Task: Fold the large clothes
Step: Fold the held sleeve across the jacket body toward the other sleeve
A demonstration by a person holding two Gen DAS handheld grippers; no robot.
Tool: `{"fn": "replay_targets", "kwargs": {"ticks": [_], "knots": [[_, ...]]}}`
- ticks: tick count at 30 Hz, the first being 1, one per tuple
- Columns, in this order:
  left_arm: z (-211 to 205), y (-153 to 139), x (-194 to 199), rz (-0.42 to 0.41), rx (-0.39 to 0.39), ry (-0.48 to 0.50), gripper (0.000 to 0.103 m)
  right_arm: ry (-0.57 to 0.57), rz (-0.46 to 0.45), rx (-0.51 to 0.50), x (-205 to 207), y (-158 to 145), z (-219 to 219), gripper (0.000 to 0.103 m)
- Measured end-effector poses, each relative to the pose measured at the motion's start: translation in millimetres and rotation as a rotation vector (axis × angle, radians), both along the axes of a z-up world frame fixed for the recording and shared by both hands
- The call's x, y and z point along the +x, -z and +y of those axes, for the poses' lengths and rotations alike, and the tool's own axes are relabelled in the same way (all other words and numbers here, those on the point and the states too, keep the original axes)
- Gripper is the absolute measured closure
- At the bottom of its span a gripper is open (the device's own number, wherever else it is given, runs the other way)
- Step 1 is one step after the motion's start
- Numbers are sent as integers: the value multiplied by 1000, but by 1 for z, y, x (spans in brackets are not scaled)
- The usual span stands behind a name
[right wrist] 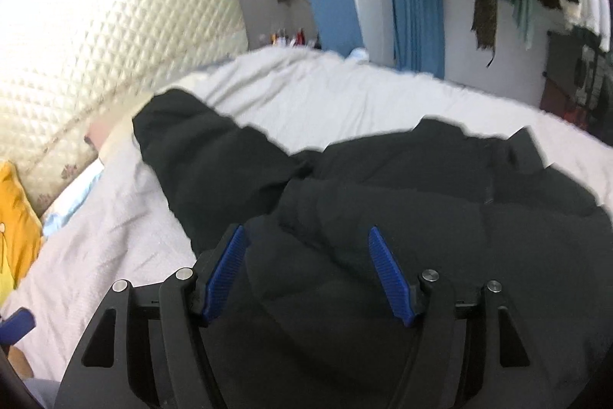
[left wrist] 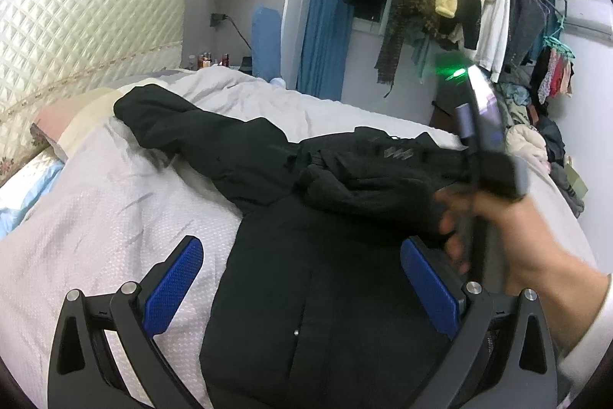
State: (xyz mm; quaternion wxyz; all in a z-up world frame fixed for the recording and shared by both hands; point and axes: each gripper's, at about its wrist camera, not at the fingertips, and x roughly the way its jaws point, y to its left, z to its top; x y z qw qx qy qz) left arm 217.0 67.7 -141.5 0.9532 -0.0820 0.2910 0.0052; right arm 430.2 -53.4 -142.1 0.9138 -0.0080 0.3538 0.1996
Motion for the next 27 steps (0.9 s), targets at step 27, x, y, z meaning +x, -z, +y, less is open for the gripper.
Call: {"fn": "replay_targets", "kwargs": {"ticks": [27], "knots": [[-43,4,-6,-2,30,91,0,427,89,-175,-72,47,-259,38]]}}
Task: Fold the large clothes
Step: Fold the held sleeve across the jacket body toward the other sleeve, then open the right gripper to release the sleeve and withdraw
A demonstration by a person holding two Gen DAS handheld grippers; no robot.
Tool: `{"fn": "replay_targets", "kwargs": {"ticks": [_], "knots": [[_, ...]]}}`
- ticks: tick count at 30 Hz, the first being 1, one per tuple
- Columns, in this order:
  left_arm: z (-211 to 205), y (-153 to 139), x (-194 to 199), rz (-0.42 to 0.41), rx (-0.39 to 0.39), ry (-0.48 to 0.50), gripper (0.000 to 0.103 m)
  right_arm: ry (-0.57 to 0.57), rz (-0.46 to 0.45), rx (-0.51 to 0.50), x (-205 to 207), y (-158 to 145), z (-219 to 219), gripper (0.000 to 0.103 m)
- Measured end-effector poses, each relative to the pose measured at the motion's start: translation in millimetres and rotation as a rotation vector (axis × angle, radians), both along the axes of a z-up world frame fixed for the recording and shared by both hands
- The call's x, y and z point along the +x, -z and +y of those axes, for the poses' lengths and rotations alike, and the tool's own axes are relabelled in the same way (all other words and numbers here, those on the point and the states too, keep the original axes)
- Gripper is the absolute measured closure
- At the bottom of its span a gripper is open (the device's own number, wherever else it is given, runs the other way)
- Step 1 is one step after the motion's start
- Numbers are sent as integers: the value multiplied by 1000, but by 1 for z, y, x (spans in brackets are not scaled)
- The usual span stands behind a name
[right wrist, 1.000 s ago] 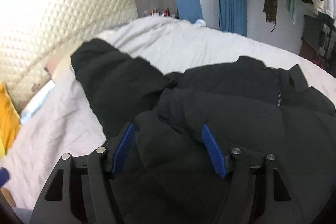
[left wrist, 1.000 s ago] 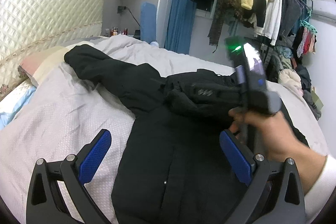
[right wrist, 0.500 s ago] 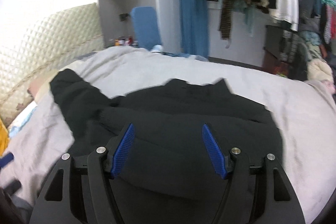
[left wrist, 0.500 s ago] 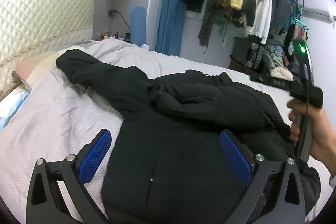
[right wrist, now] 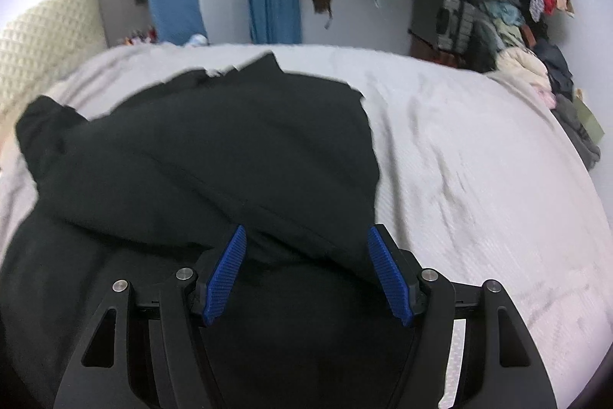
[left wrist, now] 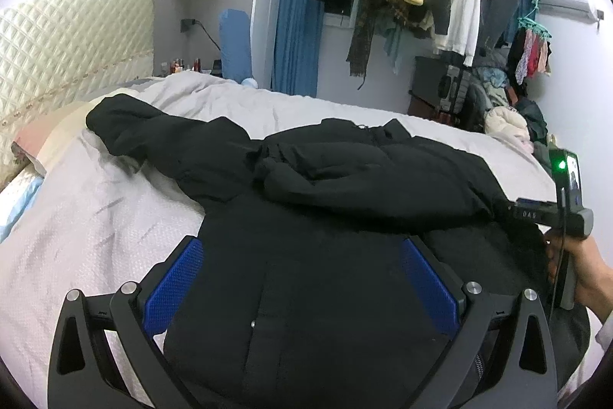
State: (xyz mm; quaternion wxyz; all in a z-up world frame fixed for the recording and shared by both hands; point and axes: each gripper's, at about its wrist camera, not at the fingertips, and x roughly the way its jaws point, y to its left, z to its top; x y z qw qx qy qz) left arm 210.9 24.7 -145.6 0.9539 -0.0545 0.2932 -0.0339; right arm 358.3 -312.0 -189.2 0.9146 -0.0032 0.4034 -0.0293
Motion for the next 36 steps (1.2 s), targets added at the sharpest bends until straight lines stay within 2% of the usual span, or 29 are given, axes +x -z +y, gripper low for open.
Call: {"fn": "replay_targets", "kwargs": {"ticks": [2,5,7,8,9,12,17,22,31,36], "knots": [[0,2,1,8,-5,-2,0,17,22,-1,1,9,-8,41],[1,5,4,25,-13,-6,0,24,43,-19,5,23,-16,53],[0,7,6,33,-14,-8,0,16,21,19,5,22,-18,63],[0,7,6,33,-15,-9,0,8,3,25,4,20,-17,73],[0,7,6,30,-15,-11,0,5,-10,12,3,18,-15,78],[-2,7,5,16,-17,-14,0,20,-48,50,0,12,-19,84],[-6,6,3,1,-2,-1,0,117,-98,180,-4,6,-39,85],[-9,6,4,6,30,-2,0,176,-90,177,-2,13,-50,85],[-9,-1,-2,0,44,-8,0,148,-85,170,-24,-9,-28,78],[-9,-7,-10,-14,51,-1,0,68,-159,174,-50,-45,-4,78]]}}
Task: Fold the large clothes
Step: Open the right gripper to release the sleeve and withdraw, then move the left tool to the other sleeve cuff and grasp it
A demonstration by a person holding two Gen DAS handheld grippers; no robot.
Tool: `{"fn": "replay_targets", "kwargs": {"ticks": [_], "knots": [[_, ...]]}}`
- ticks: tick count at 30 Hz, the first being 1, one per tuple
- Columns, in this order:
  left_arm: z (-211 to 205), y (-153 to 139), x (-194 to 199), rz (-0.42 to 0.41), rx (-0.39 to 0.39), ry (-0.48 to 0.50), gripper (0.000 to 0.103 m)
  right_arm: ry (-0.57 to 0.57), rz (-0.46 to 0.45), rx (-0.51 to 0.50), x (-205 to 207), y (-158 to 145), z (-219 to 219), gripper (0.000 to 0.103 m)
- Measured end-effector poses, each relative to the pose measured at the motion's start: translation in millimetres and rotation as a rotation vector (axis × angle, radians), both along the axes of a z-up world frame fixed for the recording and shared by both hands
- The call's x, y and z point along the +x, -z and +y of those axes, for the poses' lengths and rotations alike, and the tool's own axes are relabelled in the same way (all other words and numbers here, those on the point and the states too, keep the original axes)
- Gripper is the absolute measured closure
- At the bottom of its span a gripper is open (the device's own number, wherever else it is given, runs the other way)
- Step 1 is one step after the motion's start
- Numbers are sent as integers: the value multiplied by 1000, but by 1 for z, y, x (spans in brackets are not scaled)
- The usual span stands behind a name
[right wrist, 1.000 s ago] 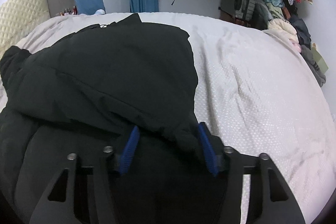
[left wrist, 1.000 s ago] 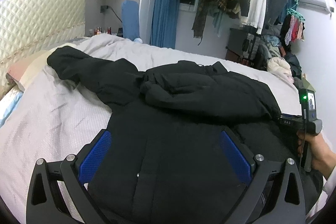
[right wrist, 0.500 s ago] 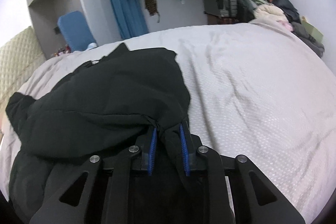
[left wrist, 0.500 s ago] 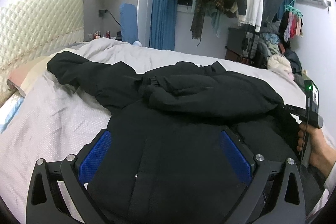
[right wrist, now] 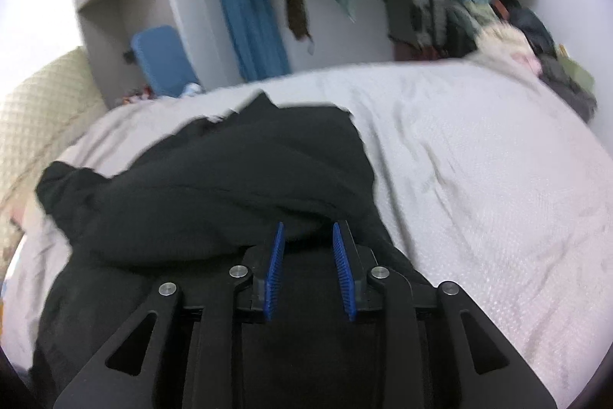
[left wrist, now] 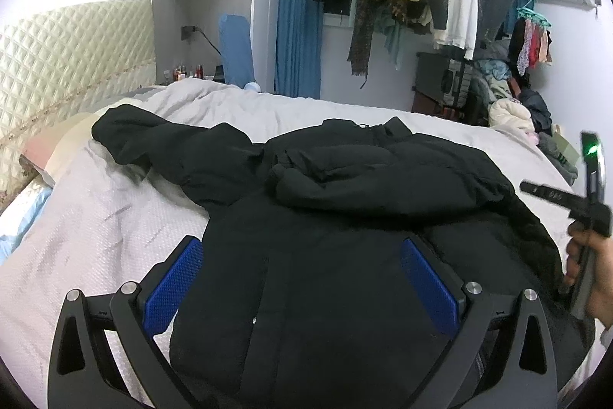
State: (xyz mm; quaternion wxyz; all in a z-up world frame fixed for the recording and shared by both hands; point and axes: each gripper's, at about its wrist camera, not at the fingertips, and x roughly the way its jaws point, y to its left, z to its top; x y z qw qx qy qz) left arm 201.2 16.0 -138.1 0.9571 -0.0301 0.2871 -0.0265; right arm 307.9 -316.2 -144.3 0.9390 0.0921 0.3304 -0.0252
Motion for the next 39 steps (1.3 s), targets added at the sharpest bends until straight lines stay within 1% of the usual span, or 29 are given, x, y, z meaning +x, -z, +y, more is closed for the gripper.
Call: {"fn": "replay_targets", "kwargs": {"ticks": [2,4,8,12,18,22,26,31,34,36,37,38,39], "knots": [[2,-3,-2,-10,-2,-1,0,-37,-47,-19,-14,-19,15,78],[4,-5,-5,-17,-5,-4,0,-65,-87,-4,-28,-33,27,78],[8,-10,-10,-18,-30,-4,0,-99,-132,-22,-60,-51,52,78],[7,-16,-18,-35,-33,5,0,-125,-147,0,-87,-56,68,78],[2,-22,-31,-57,-24,22,0,-154,-150,-10,-127,-59,90,78],[1,-24,-38,-58,-28,29,0,-164,-173,-27,-151,-62,101,78],[0,-24,-40,-58,-24,29,0,-165,-183,31,-173,-63,98,77],[-1,-24,-42,-52,-18,28,0,-147,-173,16,-186,-60,101,74],[-2,-25,-41,-51,0,20,0,-144,-184,-4,-195,-61,105,66],[-3,-25,-41,-49,5,16,0,-143,-192,-21,-196,-61,108,53],[-3,-26,-41,-50,6,15,0,-144,-197,-28,-197,-61,109,49],[-2,-26,-41,-51,8,15,0,-145,-204,-36,-199,-62,111,42],[-2,-27,-41,-53,15,14,0,-143,-209,-45,-200,-62,111,33]]}}
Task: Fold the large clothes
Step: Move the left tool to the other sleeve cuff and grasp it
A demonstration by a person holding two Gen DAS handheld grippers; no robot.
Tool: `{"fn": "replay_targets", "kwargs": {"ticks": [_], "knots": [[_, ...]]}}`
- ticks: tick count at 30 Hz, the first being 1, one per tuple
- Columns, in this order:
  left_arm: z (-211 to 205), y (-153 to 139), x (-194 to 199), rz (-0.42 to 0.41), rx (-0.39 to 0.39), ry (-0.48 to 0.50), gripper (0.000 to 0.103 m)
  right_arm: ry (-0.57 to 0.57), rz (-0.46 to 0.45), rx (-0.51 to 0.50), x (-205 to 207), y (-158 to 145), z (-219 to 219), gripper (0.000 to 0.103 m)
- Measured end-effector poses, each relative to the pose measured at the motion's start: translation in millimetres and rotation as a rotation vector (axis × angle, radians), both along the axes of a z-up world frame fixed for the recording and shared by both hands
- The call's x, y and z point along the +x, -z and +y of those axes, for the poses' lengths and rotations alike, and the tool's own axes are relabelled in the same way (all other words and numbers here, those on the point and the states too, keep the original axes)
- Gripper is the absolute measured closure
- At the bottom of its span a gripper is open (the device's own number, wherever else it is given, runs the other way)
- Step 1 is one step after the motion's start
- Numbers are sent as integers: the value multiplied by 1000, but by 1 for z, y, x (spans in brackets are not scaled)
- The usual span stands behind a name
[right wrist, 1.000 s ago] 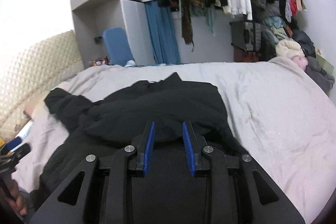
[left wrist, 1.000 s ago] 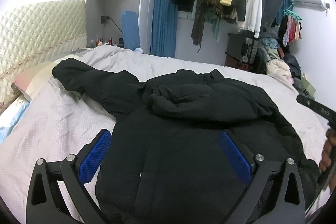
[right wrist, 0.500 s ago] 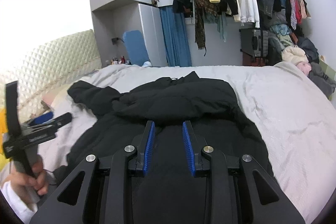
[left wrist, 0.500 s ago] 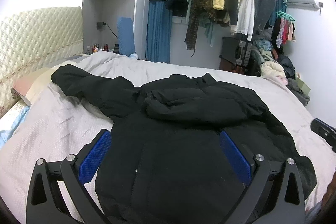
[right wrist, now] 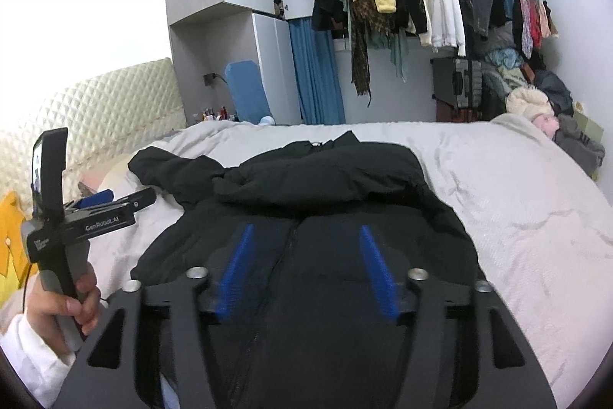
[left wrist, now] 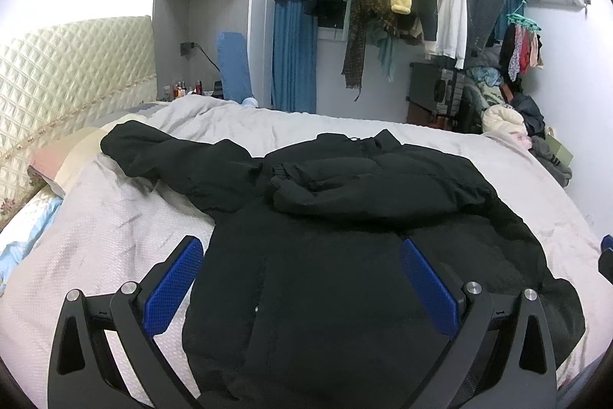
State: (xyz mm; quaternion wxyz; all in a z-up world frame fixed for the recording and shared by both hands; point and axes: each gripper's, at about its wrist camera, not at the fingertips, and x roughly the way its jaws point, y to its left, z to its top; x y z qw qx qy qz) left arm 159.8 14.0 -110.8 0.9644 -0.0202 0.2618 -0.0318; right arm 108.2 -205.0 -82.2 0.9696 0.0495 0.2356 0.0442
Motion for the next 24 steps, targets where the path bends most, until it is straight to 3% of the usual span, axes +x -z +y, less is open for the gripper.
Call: {"fn": "replay_targets", "kwargs": {"ticks": [2,5,8,12,16,21,24], "knots": [[1,-1,0,0,6,-1,0,12,-12,-16,-1,-1,1,19],[5,-7,0,-7,-3,5,0,25,-21,-25,-1,-1,0,16],[16,-14,6,-1,-33,18,0,34,-25,-30,-2,0,-2,1],[45,-25,21,29,-142,63,0,35,-22,-35,-1,2,-3,0],[83,-39,52,87,-179,28,0,33,-11,-44,1,5,-1,0],[140,-66,96,35,-92,-55,0,34,0,-50,3,8,0,0],[173,-72,132,58,-30,-68,0,37,10,-43,5,9,0,0]]}}
